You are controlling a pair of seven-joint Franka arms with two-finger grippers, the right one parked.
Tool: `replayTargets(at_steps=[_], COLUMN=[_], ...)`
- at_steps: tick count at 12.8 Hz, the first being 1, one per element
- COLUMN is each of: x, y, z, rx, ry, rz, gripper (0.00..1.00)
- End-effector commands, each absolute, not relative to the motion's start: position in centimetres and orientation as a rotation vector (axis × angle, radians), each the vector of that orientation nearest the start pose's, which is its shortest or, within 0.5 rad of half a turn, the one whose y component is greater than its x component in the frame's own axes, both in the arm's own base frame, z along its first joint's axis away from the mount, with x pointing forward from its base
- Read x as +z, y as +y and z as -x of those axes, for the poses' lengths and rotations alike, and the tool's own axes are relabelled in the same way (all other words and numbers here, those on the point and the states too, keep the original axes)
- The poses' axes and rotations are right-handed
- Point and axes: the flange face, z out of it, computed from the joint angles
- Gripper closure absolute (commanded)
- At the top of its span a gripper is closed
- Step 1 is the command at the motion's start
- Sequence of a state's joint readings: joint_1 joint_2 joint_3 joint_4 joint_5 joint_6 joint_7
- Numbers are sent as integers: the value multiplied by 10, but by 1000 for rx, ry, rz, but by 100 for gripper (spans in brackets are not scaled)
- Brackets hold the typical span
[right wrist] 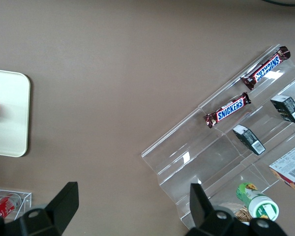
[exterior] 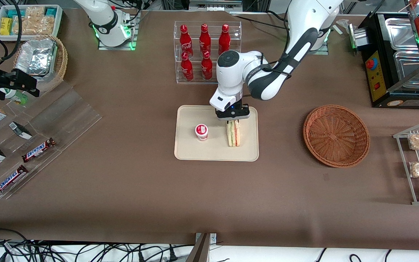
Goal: Place sandwich from basket to tray
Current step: 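Lower the sandwich onto the tray and open the left gripper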
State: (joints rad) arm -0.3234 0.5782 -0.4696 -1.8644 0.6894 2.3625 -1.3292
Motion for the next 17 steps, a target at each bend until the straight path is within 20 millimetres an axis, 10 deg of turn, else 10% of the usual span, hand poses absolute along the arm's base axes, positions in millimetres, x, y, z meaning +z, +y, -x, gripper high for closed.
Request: replayTargets(at_steps=[1, 3, 7, 13, 17], x=[232, 232, 231, 256, 319], y=[-435, -436, -435, -444, -460], z=[-466, -466, -466, -471, -494], rx=[-356, -354, -352, -394, -349], ry=[-164, -162, -168, -262, -419], rz=[3021, 3021, 3020, 3042, 3020], gripper=[57, 54, 0, 0, 0])
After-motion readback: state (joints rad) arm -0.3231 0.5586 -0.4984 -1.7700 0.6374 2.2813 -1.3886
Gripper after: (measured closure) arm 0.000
